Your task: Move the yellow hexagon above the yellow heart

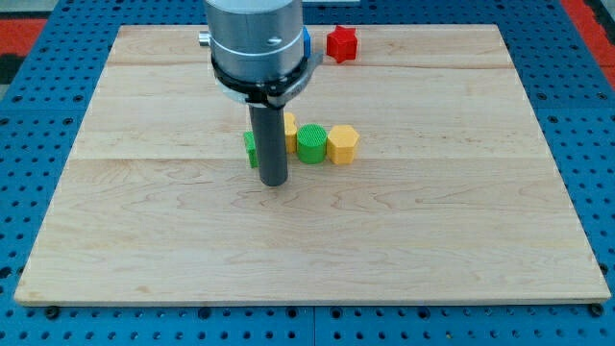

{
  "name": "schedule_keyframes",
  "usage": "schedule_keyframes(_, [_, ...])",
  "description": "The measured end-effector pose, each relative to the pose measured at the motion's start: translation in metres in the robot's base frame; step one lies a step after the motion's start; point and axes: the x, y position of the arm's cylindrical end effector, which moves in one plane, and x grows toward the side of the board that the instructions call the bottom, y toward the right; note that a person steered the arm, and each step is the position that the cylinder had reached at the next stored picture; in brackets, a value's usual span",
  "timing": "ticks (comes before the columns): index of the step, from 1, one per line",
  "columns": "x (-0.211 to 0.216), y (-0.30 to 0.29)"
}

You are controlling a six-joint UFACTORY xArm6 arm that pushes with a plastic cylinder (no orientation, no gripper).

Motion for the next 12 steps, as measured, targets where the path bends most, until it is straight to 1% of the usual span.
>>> schedule_keyframes(1, [0.004,0.052])
schedule_keyframes(2, [-0.033,0.059])
schedule_keyframes(3, [-0.030,0.083])
schedule_keyframes(4, [-0.038,0.150])
schedule_keyframes(5, [-0.045,0.167])
schedule_keyframes(6, [-0.036,0.172])
schedule_keyframes(7, [-0.035,0.142])
schedule_keyframes(8, [-0.055,0.141])
schedule_keyframes(11, [-0.075,0.049])
schedule_keyframes(12, [-0.092,0.010])
